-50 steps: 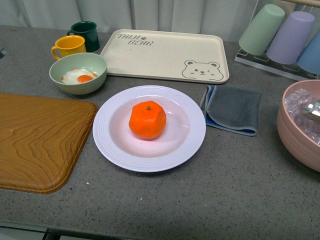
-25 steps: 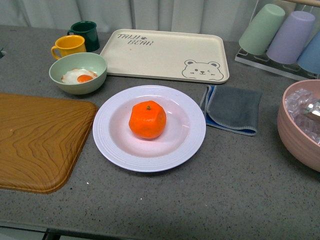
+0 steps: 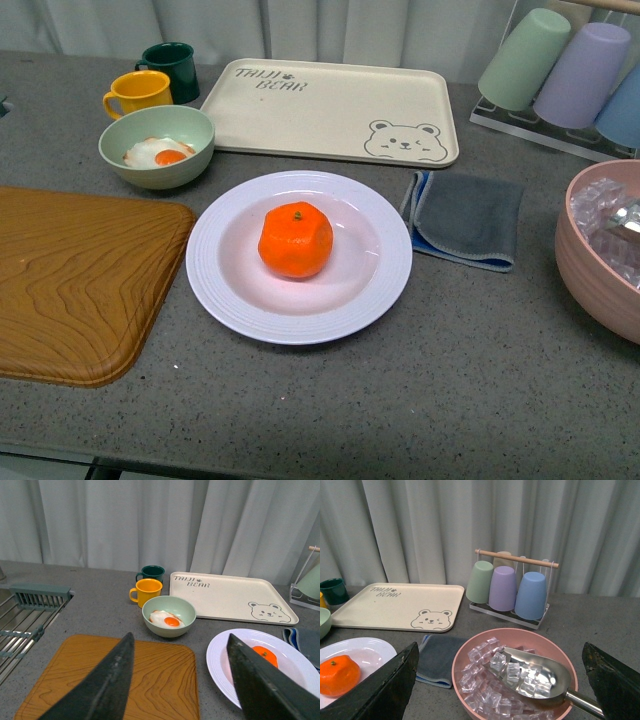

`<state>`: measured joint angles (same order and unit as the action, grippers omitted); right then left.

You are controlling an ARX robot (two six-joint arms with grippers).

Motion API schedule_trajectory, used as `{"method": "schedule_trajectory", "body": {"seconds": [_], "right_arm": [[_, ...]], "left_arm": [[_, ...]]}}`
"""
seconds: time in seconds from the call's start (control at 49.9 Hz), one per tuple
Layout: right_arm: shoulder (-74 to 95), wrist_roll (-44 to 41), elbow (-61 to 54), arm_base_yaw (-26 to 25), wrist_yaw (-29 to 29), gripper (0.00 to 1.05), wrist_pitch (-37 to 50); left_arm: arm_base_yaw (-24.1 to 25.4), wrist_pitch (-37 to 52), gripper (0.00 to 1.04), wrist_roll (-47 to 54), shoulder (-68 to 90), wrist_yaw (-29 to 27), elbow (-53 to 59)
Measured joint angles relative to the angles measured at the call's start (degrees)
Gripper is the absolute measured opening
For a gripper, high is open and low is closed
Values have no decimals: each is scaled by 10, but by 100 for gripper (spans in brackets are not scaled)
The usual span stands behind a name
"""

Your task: Place orange and plate with both arms

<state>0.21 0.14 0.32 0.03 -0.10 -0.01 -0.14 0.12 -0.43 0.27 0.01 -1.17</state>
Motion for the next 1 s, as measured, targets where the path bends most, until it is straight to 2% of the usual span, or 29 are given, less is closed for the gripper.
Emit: {"method": "schedule_trajectory", "body": {"seconds": [0.261,0.301,0.361,0.381,0.421,0.541,0.682,1.002], "right_arm": [[0,0,0,0,0,95,0],[0,-1,0,0,2,95,0],[43,-49,11,32,110,95,-17],[61,-56,13,35,118,95,-11],[122,-61,19,27,92,95,19],[335,-28,63,-10,-32,95,120],[525,14,116,-9,-130,95,177],[749,100,247,32,-269,95,145]], "left_arm": [[0,0,98,0,0,0,0],[0,0,98,1,0,0,0],[0,0,98,2,0,0,0],[0,0,98,2,0,-1,0],[0,0,98,1,0,0,0],[0,0,98,2,0,0,0],[0,0,98,2,0,0,0],[0,0,98,2,0,0,0]]}}
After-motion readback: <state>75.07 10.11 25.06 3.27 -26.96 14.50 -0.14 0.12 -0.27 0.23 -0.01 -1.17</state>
